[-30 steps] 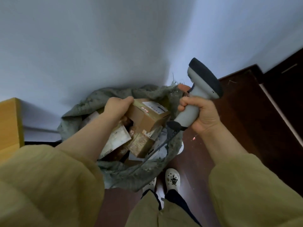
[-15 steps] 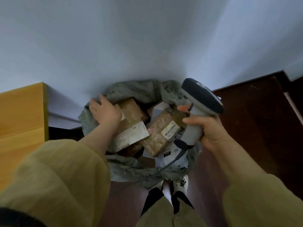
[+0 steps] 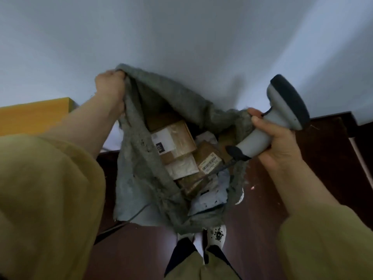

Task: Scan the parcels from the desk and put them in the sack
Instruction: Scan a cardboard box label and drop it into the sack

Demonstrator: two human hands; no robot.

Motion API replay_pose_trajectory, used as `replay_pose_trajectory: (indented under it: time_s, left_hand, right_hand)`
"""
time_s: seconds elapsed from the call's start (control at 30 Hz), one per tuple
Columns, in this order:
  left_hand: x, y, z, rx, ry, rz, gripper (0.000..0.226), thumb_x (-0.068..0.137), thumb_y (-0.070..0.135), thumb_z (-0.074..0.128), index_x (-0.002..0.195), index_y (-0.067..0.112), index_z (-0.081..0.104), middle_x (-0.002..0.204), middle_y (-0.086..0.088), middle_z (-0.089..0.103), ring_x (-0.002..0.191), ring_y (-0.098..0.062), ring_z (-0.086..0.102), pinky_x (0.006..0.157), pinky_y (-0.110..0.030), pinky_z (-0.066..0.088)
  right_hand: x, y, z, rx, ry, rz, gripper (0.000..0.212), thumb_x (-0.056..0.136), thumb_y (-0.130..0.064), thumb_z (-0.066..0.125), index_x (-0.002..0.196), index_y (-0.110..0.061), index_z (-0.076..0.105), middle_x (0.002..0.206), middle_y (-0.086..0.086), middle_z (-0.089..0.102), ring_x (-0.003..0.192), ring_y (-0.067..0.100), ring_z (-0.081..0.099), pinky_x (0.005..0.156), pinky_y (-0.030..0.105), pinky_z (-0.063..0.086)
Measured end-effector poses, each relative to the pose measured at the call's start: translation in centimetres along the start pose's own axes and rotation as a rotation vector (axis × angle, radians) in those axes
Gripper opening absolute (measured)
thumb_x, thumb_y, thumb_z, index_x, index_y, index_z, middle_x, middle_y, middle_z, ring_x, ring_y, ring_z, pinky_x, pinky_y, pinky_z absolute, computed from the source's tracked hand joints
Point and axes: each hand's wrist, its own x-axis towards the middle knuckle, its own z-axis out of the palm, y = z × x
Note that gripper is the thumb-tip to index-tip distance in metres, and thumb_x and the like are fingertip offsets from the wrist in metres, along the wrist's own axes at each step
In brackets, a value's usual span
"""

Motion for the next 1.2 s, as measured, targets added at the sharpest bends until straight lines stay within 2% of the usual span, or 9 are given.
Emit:
replay_pose_trajectory:
  time_s: [0.13,0.3,0.4,0.57,0.67,0.8,0.93,1.03,1.2]
  left_hand:
    - [-0.2,1.7,-1.5,-0.161,0.039,0.011,0.019,0.088,0.01,0.058,0.069,0.012,0.06,0.078,-0.006,0.063,0.077,-0.021,0.062,0.069,-0.034,0.056]
    - [-2.3,-6.3,-3.6,0.23,0.085,-0.196,0.023,0.09,0.023,0.06,0.077,0.004,0.061,0.083,-0.008,0.061,0.08,-0.022,0.058,0.073,-0.035,0.049]
    - [-2.7,-6.6,-4.8,0.269,0.082,-0.211,0.02,0.094,0.023,0.055,0.098,0.005,0.062,0.101,-0.008,0.06,0.094,-0.023,0.057,0.09,-0.039,0.05]
    - [-1.7,2.2,-3.3,-0.007,-0.004,-0.081,0.017,0.091,0.018,0.059,0.075,0.016,0.056,0.082,-0.001,0.062,0.078,-0.017,0.062,0.068,-0.029,0.055]
    - [-2.3,2.1,-3.1,0.026,-0.024,-0.075,0.019,0.091,0.02,0.061,0.074,0.013,0.055,0.082,-0.003,0.061,0.086,-0.021,0.061,0.077,-0.035,0.055]
    - [-1.8,-4.0,-5.5,0.3,-0.044,-0.207,0.023,0.08,0.015,0.074,0.096,0.007,0.061,0.102,-0.01,0.063,0.1,-0.029,0.06,0.088,-0.042,0.053]
    - [-0.9,-7.1,-7.1,0.511,-0.018,-0.186,0.05,0.081,-0.006,0.062,0.129,0.003,0.052,0.129,-0.017,0.054,0.116,-0.035,0.054,0.096,-0.043,0.049]
    - [-0.7,-7.5,-8.1,0.845,0.038,-0.031,0.034,0.087,-0.005,0.054,0.12,0.006,0.049,0.141,-0.022,0.039,0.118,-0.035,0.045,0.101,-0.043,0.04]
    - [-2.8,-9.5,-9.2,1.296,0.039,0.157,0.1,0.082,-0.001,0.06,0.15,0.031,-0.007,0.155,-0.021,-0.016,0.144,-0.037,-0.011,0.116,-0.052,-0.001]
  right_hand:
    - [-0.7,-1.0,1.0,0.0,-0.099,-0.066,0.051,0.072,-0.003,0.068,0.122,-0.001,0.059,0.116,0.011,0.067,0.116,0.026,0.06,0.093,0.043,0.053]
    - [-0.5,1.4,-0.5,-0.133,0.114,0.042,0.025,0.074,0.007,0.066,0.092,-0.01,0.065,0.086,0.0,0.072,0.089,0.017,0.068,0.072,0.031,0.058]
    - [-0.6,1.6,-0.6,-0.044,0.167,0.087,0.024,0.073,0.003,0.067,0.095,-0.007,0.066,0.094,0.002,0.071,0.098,0.02,0.066,0.083,0.035,0.057]
    - [-2.2,-1.5,3.1,0.07,-0.063,0.002,0.028,0.072,-0.009,0.065,0.099,-0.004,0.069,0.105,0.007,0.07,0.104,0.022,0.066,0.088,0.037,0.056]
    - [-2.7,-0.9,2.6,0.018,-0.036,-0.001,0.024,0.073,-0.005,0.064,0.095,-0.009,0.071,0.1,0.003,0.072,0.101,0.019,0.067,0.088,0.036,0.056]
    - [-2.8,2.0,-1.0,-0.135,0.205,0.019,0.025,0.075,0.009,0.066,0.087,-0.013,0.067,0.089,-0.001,0.072,0.092,0.016,0.069,0.075,0.031,0.058]
    - [-3.4,3.3,-2.9,-0.164,0.299,0.008,0.028,0.076,0.01,0.066,0.092,-0.013,0.065,0.091,-0.003,0.07,0.082,0.009,0.069,0.063,0.024,0.054]
    - [-3.8,3.6,-3.0,-0.202,0.339,-0.024,0.028,0.074,0.012,0.067,0.089,-0.011,0.063,0.092,0.0,0.066,0.084,0.014,0.065,0.062,0.025,0.053]
    - [-5.2,3.5,-2.8,-0.302,0.343,-0.013,0.032,0.073,0.015,0.065,0.089,-0.012,0.058,0.085,0.0,0.061,0.078,0.014,0.061,0.063,0.029,0.051]
